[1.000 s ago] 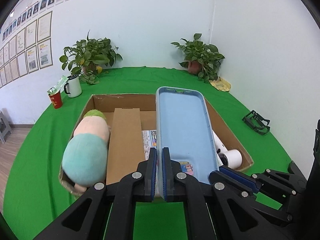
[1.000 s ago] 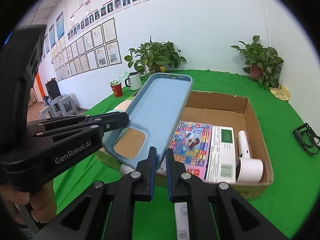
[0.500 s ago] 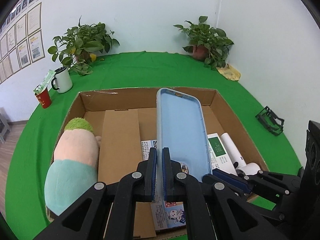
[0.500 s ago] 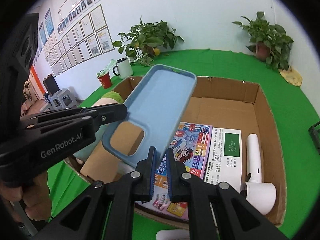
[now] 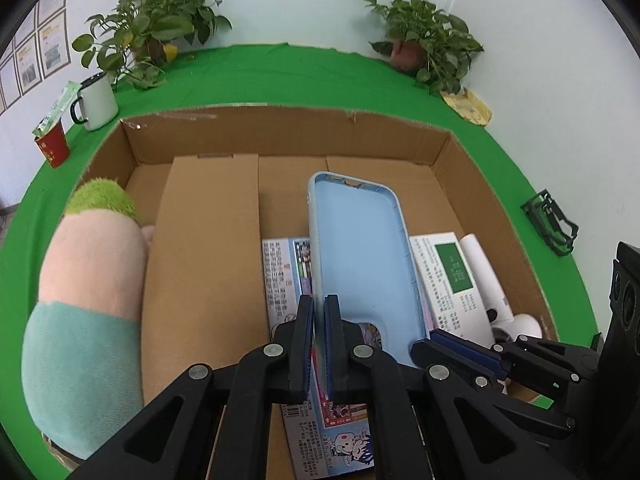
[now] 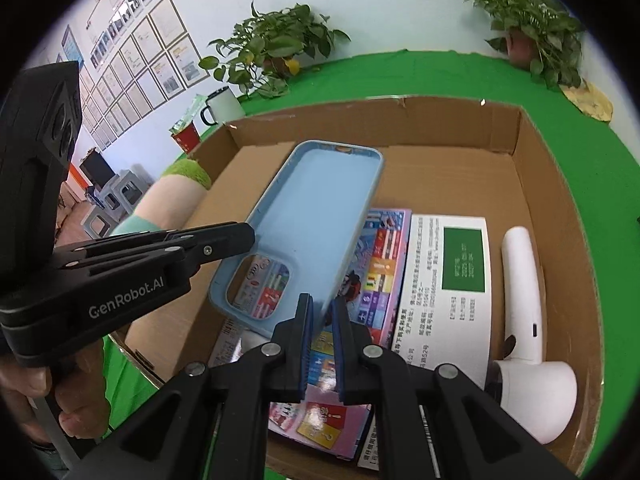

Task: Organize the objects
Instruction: 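Lower the phone case onto the board-game box and open both grippers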

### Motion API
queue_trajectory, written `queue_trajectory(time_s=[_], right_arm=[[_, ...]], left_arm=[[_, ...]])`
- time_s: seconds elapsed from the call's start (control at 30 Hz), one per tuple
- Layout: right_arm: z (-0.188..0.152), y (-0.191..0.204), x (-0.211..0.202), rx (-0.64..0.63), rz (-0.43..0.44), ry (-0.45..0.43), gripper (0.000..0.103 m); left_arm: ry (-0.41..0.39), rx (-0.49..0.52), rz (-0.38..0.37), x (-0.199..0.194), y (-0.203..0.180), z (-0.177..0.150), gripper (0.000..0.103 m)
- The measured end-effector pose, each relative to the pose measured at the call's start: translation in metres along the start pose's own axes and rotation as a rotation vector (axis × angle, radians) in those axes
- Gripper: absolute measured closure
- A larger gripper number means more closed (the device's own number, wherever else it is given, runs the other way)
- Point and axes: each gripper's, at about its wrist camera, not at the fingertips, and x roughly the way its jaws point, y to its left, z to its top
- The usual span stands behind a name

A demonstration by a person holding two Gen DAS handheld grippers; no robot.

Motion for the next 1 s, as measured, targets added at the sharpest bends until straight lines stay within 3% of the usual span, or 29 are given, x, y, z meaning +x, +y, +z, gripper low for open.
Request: queue_trajectory(time_s=[0.13, 0.4, 0.57, 0.9, 0.93, 1.0], right_arm=[[-0.006, -0.002, 0.011, -0.012, -0.004, 0.054, 0.094], [-0.009, -0.002, 0.011, -0.034, -0.023, 0.061, 0.094], [-0.008, 0.009, 0.011, -0.088, -0.053, 0.054, 0.093], [-0.009, 0.027, 0.017, -0.142, -0.059, 0.049, 0.091], [-0.009, 0.027, 0.016, -0.134, -0.056, 0.047, 0.09], [-0.01, 0.026, 0.014, -0.114, -0.026, 0.04, 0.079]], left_arm=[[0.037, -0.007, 0.0, 0.01, -0.002, -0.01, 0.099], [0.068, -0.072, -0.04, 0.006, 0.011, -0.015, 0.093], [0.015, -0.08, -0.036, -0.018, 0.019, -0.021, 0.069], [-0.032, -0.021, 0.008, -0.047, 0.027, -0.033, 0.067], [-0.038, -0.014, 0.013, -0.049, 0.027, -0.035, 0.062], [-0.069, 0.006, 0.023, -0.054, 0.024, -0.04, 0.051]])
